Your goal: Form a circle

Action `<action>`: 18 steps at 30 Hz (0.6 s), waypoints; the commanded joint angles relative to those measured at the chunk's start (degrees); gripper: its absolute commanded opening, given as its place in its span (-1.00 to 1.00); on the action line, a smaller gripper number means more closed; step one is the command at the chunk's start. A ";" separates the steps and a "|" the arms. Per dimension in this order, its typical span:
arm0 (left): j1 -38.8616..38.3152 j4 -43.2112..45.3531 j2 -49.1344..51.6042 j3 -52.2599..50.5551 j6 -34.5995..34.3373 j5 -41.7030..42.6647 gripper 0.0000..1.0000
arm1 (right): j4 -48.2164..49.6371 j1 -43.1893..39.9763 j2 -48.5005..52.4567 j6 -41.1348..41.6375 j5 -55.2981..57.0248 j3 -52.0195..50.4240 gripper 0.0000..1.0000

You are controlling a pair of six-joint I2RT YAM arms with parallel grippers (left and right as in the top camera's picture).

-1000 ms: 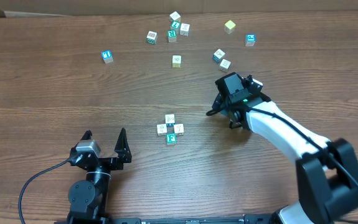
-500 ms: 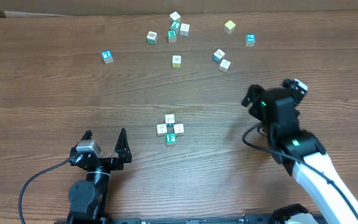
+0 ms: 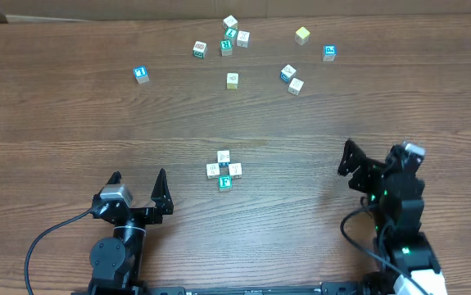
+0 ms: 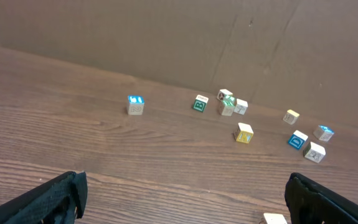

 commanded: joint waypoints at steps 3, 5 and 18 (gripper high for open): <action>-0.22 0.00 -0.70 -0.15 1.70 0.52 1.00 | 9.81 -0.39 -5.88 -2.34 -1.95 -8.96 1.00; -0.22 0.00 -0.70 -0.15 1.70 0.52 0.99 | 11.91 -0.39 -7.10 -2.34 -1.97 -10.82 1.00; -0.22 0.00 -0.70 -0.15 1.70 0.52 1.00 | 3.23 -0.68 -16.15 -4.83 -1.95 -12.33 1.00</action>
